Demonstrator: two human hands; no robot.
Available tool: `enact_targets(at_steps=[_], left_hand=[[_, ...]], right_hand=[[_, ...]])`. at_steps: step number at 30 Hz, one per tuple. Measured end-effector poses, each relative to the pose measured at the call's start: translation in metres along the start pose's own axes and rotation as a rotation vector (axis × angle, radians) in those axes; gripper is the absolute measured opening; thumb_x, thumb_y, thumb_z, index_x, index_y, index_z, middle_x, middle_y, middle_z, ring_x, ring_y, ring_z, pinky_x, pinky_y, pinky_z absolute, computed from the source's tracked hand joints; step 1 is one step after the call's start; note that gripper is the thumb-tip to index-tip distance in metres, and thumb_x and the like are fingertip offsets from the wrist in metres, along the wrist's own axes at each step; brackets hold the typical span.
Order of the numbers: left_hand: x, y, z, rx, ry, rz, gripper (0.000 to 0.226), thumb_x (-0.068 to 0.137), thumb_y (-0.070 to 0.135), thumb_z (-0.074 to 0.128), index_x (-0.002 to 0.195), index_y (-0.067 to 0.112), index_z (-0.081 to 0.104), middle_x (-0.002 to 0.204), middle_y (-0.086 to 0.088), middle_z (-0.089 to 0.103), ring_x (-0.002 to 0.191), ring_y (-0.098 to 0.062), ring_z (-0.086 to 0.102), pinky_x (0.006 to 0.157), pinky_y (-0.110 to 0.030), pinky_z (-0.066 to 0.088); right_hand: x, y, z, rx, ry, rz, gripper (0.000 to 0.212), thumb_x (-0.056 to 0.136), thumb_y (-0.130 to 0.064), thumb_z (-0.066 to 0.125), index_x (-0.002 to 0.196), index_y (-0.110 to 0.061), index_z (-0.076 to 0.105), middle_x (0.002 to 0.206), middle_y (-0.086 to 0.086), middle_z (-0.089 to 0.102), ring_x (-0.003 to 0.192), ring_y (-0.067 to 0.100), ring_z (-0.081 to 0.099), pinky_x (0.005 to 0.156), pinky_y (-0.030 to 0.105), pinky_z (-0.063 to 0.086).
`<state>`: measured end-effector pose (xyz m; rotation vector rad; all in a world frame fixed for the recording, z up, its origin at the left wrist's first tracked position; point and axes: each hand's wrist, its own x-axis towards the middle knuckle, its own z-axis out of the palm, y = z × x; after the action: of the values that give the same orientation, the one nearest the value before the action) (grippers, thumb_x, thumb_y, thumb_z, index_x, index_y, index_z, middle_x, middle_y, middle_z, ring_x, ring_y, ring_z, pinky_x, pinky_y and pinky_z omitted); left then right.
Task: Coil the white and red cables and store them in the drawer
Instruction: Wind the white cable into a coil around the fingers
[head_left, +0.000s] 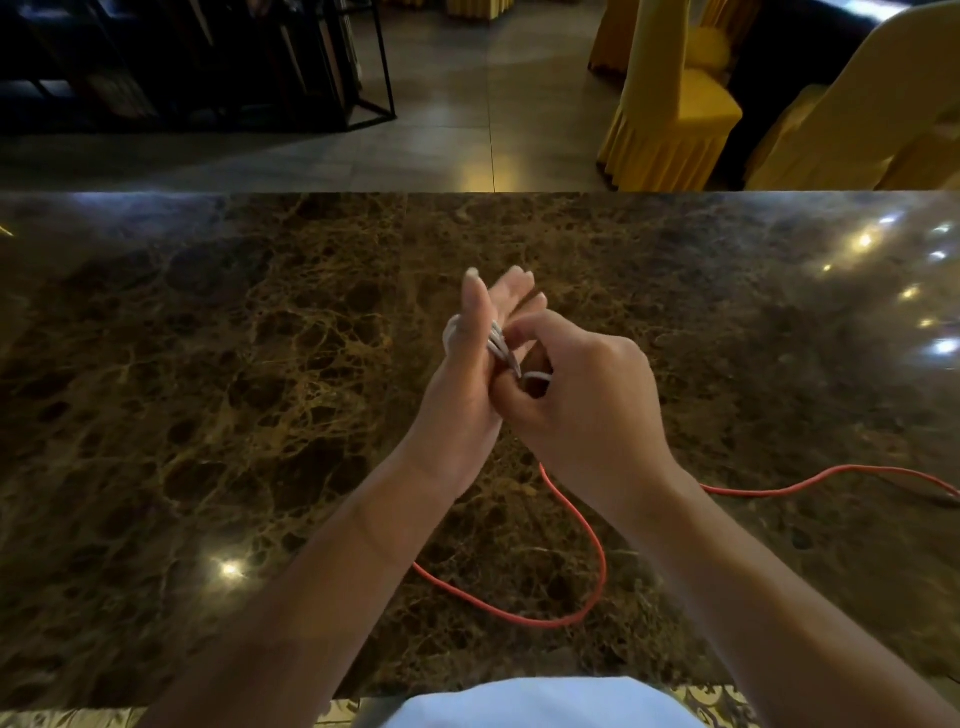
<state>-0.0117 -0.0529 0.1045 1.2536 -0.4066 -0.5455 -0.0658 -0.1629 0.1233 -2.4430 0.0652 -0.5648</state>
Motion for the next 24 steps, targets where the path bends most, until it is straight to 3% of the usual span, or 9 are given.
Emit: enact_targets(at_steps=[2, 4, 7, 9, 13, 16, 19, 21, 24], left_hand=[[0.0, -0.003, -0.005, 0.106, -0.005, 0.003, 0.107, 0.078, 0.086, 0.044, 0.153, 0.01, 0.045, 0.16, -0.005, 0.047, 0.148, -0.01, 0.044, 0.122, -0.035, 0.037], [-0.004, -0.002, -0.012, 0.117, -0.077, 0.024, 0.099, 0.088, 0.079, 0.035, 0.14, -0.002, 0.057, 0.152, -0.016, 0.054, 0.145, -0.023, 0.049, 0.118, -0.038, 0.042], [-0.003, 0.004, -0.015, -0.003, -0.228, -0.01, 0.103, 0.09, 0.077, 0.024, 0.145, -0.007, 0.048, 0.16, -0.02, 0.044, 0.151, -0.031, 0.041, 0.119, -0.042, 0.038], [0.002, 0.008, -0.016, -0.078, -0.341, -0.017, 0.107, 0.087, 0.076, 0.017, 0.152, -0.006, 0.037, 0.163, -0.019, 0.039, 0.153, -0.03, 0.036, 0.122, -0.045, 0.035], [0.0, 0.002, -0.001, -0.149, -0.17, 0.048, 0.108, 0.085, 0.08, 0.026, 0.16, 0.002, 0.029, 0.166, -0.012, 0.036, 0.155, -0.023, 0.034, 0.128, -0.044, 0.024], [-0.002, -0.001, 0.007, -0.136, -0.078, 0.099, 0.105, 0.085, 0.077, 0.018, 0.161, 0.005, 0.028, 0.167, -0.007, 0.035, 0.155, -0.016, 0.032, 0.13, -0.04, 0.019], [-0.004, 0.004, 0.006, -0.167, -0.047, 0.059, 0.101, 0.087, 0.078, 0.013, 0.161, 0.012, 0.031, 0.167, -0.002, 0.036, 0.155, -0.014, 0.031, 0.13, -0.04, 0.021], [-0.004, 0.002, 0.001, -0.187, -0.031, 0.008, 0.093, 0.092, 0.072, 0.007, 0.161, 0.015, 0.032, 0.167, 0.0, 0.036, 0.156, -0.015, 0.03, 0.13, -0.044, 0.019], [-0.005, -0.001, -0.003, -0.203, -0.041, -0.058, 0.091, 0.095, 0.07, 0.005, 0.161, 0.012, 0.031, 0.166, -0.003, 0.039, 0.154, -0.014, 0.035, 0.129, -0.043, 0.023]], right_hand=[[0.001, 0.003, -0.001, 0.094, -0.065, 0.057, 0.009, 0.092, -0.021, 0.071, 0.096, -0.015, 0.076, 0.069, -0.007, 0.071, 0.055, 0.006, 0.064, 0.053, 0.026, 0.054], [0.002, 0.005, -0.003, 0.34, -0.233, 0.161, 0.009, 0.093, -0.013, 0.071, 0.086, -0.012, 0.076, 0.065, -0.004, 0.069, 0.051, 0.005, 0.06, 0.048, 0.019, 0.046], [0.003, 0.009, -0.012, 0.786, -0.445, 0.33, 0.017, 0.091, 0.002, 0.069, 0.083, -0.01, 0.076, 0.054, -0.008, 0.058, 0.044, 0.002, 0.046, 0.046, 0.015, 0.036], [0.005, 0.013, -0.015, 0.878, -0.46, 0.334, 0.022, 0.091, 0.007, 0.067, 0.084, -0.012, 0.076, 0.052, -0.01, 0.054, 0.043, 0.002, 0.041, 0.044, 0.014, 0.034], [-0.003, 0.015, -0.005, 0.393, -0.134, 0.019, 0.013, 0.09, -0.003, 0.074, 0.099, -0.012, 0.076, 0.074, -0.007, 0.07, 0.06, 0.008, 0.063, 0.056, 0.018, 0.047], [-0.013, 0.01, 0.006, 0.223, 0.032, -0.128, 0.015, 0.093, -0.013, 0.071, 0.107, -0.009, 0.071, 0.079, -0.008, 0.07, 0.064, 0.006, 0.064, 0.057, 0.02, 0.051], [-0.01, 0.013, 0.002, 0.179, 0.101, -0.104, 0.039, 0.091, -0.02, 0.074, 0.126, -0.009, 0.061, 0.074, -0.011, 0.065, 0.057, 0.003, 0.06, 0.055, 0.02, 0.049], [-0.005, 0.015, -0.003, 0.126, 0.111, -0.127, 0.05, 0.09, -0.024, 0.076, 0.135, -0.011, 0.057, 0.076, -0.019, 0.06, 0.059, -0.007, 0.055, 0.056, 0.016, 0.046], [-0.005, 0.017, -0.004, 0.058, 0.121, -0.322, 0.039, 0.093, -0.016, 0.075, 0.131, -0.011, 0.066, 0.095, -0.01, 0.072, 0.068, -0.006, 0.062, 0.057, 0.024, 0.055]])
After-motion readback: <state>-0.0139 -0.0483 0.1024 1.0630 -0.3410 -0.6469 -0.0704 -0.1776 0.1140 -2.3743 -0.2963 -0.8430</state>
